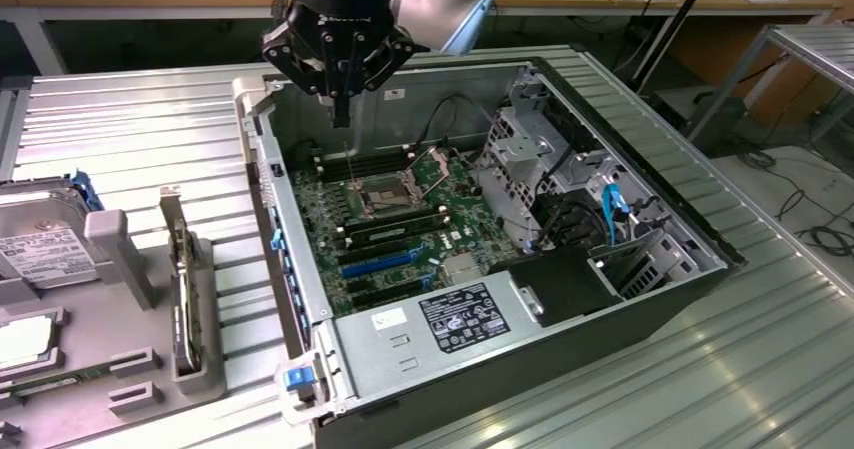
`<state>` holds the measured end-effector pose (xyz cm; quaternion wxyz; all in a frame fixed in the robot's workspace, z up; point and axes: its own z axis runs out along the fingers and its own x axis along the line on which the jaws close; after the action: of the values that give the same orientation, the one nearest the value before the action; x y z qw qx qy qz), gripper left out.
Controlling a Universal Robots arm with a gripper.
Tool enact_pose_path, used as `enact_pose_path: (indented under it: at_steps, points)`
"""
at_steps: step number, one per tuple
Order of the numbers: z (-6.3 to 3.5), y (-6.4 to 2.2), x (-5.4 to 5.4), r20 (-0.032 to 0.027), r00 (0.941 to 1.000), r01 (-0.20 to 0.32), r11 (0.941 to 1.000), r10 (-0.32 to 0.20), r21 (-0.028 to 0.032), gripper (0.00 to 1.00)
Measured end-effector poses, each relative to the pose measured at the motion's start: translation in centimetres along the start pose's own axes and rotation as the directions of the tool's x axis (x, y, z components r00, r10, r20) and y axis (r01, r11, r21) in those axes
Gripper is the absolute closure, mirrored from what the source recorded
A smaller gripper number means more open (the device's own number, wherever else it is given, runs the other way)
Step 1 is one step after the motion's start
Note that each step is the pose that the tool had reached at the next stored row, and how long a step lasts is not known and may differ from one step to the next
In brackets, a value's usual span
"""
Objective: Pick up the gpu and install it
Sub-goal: 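Reach for the gpu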
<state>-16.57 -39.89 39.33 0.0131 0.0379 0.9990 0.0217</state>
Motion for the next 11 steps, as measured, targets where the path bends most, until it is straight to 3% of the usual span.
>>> enact_pose_path:
  at_steps: [11]
  points:
    - [-0.03,-0.08,1.07,-0.0001,1.0000,0.000,1.0000,0.000,0.0001,0.89]
